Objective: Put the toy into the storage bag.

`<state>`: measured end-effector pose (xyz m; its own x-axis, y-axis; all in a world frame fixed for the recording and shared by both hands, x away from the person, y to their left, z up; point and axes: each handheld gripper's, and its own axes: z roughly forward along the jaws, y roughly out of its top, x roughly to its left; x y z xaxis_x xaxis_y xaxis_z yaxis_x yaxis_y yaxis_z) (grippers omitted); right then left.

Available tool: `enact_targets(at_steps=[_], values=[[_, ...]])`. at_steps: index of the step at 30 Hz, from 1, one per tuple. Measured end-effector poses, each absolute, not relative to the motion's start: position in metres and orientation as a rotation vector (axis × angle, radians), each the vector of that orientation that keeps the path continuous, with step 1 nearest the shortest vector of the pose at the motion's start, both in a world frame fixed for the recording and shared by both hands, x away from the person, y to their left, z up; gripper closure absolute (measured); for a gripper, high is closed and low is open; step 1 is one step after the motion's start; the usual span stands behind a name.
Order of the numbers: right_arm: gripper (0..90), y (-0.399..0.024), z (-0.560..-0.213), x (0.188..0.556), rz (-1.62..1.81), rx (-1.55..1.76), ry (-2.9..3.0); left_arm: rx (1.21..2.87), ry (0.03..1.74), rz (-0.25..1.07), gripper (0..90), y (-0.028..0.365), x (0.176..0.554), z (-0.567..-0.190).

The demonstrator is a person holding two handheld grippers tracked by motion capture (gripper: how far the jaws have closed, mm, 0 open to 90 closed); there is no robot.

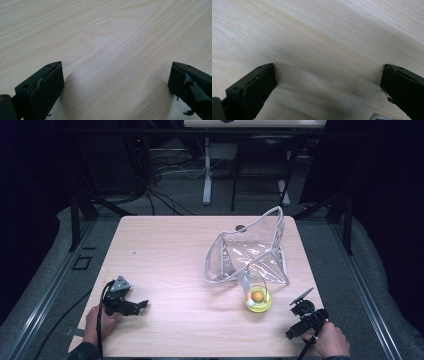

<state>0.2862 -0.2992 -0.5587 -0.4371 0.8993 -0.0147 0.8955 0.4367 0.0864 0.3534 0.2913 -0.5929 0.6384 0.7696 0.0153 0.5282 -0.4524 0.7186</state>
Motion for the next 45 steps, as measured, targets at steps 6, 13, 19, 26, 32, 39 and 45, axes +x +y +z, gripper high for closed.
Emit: enact_targets(at_steps=[6, 13, 19, 26, 32, 39, 45], values=[[0.0, -0.299, -0.559, 0.286, 0.103, 1.635, 2.613, 2.162, 1.007, 0.446, 0.5, 0.291, 0.353, -0.593], [0.0, -0.299, -0.559, 0.286, 0.102, 1.633, 2.612, 2.162, 1.007, 0.446, 0.4, 0.291, 0.353, -0.593], [0.0, -0.299, -0.559, 0.287, 0.094, 1.641, 2.614, 2.162, 1.007, 0.446, 0.5, 0.291, 0.353, -0.593], [0.0, -0.298, -0.555, 0.287, 0.121, 1.647, 2.625, 2.162, 1.007, 0.446, 0.5, 0.291, 0.353, -0.593], [0.0, -0.295, -0.547, 0.284, 0.198, 1.661, 2.584, 2.162, 1.007, 0.447, 0.5, 0.291, 0.353, -0.593], [0.0, -0.29, -0.538, 0.283, 0.214, 1.627, 2.613, 2.162, 1.007, 0.447, 0.5, 0.291, 0.353, -0.593], [0.0, -0.283, -0.525, 0.281, 0.26, 1.612, 2.604, 2.162, 1.007, 0.447, 0.5, 0.291, 0.353, -0.593]])
